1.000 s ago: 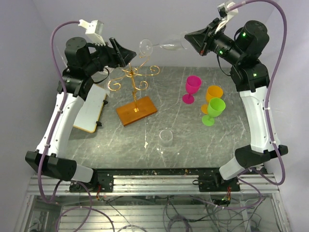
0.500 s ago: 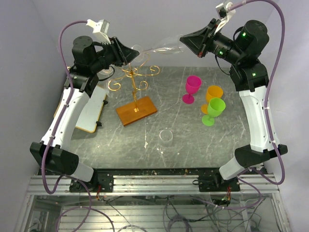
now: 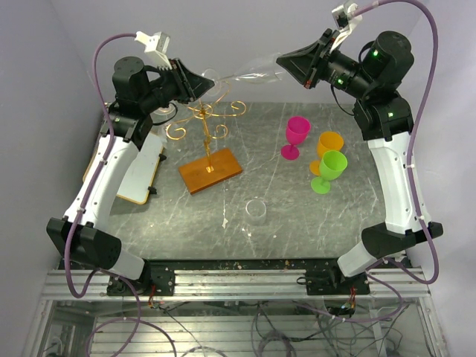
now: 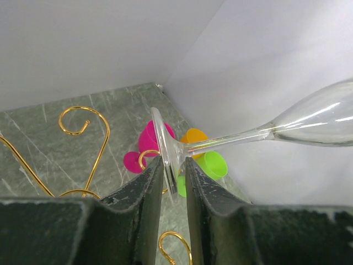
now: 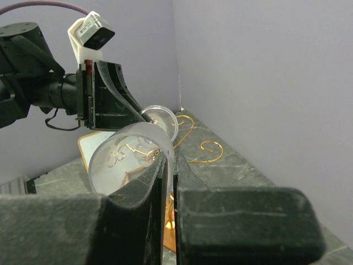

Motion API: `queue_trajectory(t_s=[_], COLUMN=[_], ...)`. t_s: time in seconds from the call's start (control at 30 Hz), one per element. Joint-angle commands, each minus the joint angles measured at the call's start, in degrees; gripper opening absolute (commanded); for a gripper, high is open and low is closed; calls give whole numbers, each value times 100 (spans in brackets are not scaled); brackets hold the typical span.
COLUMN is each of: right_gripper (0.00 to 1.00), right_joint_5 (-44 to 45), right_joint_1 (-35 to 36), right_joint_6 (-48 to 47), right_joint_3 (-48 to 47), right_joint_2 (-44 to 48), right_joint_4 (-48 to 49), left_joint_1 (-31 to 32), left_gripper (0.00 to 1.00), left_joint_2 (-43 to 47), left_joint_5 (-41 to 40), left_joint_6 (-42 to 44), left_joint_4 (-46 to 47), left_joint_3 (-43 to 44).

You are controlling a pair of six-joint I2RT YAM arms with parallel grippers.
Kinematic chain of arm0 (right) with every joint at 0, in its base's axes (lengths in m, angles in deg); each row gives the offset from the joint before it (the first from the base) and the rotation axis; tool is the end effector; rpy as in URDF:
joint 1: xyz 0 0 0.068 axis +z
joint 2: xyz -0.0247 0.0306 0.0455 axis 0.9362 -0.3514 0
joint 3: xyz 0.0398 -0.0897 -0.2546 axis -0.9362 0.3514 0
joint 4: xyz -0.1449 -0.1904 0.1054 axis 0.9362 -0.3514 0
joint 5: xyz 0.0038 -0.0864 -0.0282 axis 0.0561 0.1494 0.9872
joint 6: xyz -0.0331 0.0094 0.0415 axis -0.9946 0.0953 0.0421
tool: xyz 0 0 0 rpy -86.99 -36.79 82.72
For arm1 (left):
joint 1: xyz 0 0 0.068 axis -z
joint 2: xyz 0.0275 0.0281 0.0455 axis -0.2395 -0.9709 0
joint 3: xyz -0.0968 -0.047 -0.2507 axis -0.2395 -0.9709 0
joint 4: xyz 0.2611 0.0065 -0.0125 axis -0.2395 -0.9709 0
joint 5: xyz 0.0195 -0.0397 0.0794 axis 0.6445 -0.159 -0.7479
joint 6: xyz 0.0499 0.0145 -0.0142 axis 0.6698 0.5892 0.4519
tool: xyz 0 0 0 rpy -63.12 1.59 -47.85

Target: Place the wine glass upside down on the wine glass rack

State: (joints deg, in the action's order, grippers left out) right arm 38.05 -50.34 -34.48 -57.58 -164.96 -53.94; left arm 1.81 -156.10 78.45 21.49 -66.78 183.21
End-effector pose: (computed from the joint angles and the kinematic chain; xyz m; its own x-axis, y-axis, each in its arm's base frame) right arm 0.2688 0.1154 0.5817 0.0139 0.1497 -0.9886 -0.8335 0.5479 0.0713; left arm 0.3111 -0.1064 0.4834 -0.3788 -0.3858 -0.8412 0.6264 0.5622 -0.5400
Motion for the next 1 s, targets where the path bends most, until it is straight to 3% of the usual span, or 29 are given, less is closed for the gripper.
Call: queue_trajectory(t_s=[0.0,0.13,0.6,0.83,0.97], right_gripper=[0,0,0,0,0], right_joint_5=[11,51,125,96,90], right_joint_1=[16,18,23,18,16], right_joint_6=[-42,-63,-165,-174,-183], right_joint_3=[33,66,68,67,108], right_joint_2=[104,119,42,24,40], right_joint_4=[202,193,156,147,158], left_joint_1=[33,25,25,19,16], left_gripper=[29,22,20,25,20], left_joint_2=[159,169,246,219,207], left_joint_5=[72,79,68,90,131], left_joint_6=[-6,-10,-5,-74,-76], left_joint_4=[102,85,12,8,38], left_joint_3=[-65,-86,-184,-146,-136])
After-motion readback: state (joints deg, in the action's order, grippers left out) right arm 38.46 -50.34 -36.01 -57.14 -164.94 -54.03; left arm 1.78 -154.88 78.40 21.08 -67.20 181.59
